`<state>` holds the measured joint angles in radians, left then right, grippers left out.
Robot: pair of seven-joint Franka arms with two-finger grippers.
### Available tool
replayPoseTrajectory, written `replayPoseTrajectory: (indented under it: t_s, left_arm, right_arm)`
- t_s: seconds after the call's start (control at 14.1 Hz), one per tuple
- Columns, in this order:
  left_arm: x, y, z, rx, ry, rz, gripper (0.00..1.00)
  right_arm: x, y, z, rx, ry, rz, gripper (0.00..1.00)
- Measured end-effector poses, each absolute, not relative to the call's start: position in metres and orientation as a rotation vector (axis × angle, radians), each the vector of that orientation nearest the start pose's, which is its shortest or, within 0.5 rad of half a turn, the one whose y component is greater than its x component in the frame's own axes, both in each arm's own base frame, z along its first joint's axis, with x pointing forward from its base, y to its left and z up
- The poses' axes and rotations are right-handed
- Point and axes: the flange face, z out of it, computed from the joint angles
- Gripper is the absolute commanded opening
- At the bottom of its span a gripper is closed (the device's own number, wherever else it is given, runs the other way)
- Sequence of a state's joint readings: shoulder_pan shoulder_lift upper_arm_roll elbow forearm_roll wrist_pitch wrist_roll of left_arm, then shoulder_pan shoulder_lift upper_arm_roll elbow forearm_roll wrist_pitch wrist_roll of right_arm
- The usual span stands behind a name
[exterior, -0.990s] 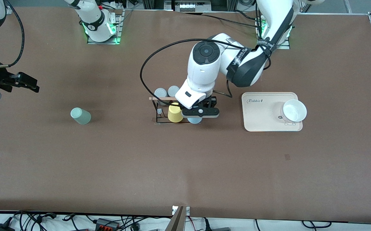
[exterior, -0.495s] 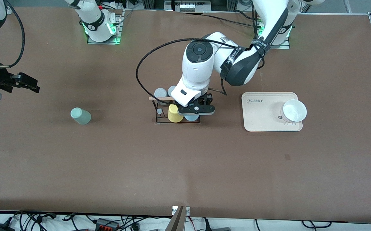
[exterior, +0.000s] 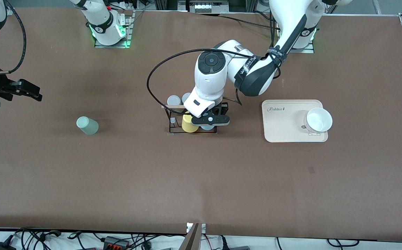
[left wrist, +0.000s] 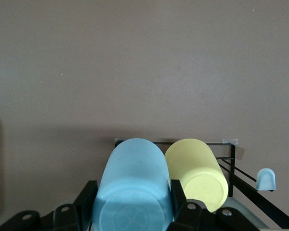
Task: Hang scattered cups on rack with three cups
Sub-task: 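Hang the light blue cup on the rack peg beside the yellow cup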
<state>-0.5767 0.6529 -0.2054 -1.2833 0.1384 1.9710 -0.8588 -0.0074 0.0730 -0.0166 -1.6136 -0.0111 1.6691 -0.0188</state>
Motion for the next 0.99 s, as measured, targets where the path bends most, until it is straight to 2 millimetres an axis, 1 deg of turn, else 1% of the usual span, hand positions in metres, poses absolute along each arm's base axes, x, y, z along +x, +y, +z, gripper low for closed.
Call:
replayPoseTrajectory:
  t_s: [0.21, 0.42, 0.78, 0.99]
  left_arm:
    - [0.549, -0.489, 0.365, -3.157, -0.097, -0.033, 0.19]
    - [0.547, -0.493, 0.354, -3.164, -0.088, -0.038, 0.19]
    - [0.542, -0.492, 0.324, -3.162, -0.078, -0.027, 0.19]
    - [0.542, -0.491, 0.319, -3.157, -0.065, -0.050, 0.19]
  right_arm:
    - [0.582, -0.015, 0.575, -3.154, 0.006, 0.011, 1.00]
    - [0.583, -0.014, 0.578, -3.154, 0.005, -0.002, 1.00]
    - [0.584, -0.014, 0.579, -3.154, 0.005, -0.018, 1.00]
    - [0.584, -0.014, 0.579, -3.154, 0.005, -0.018, 1.00]
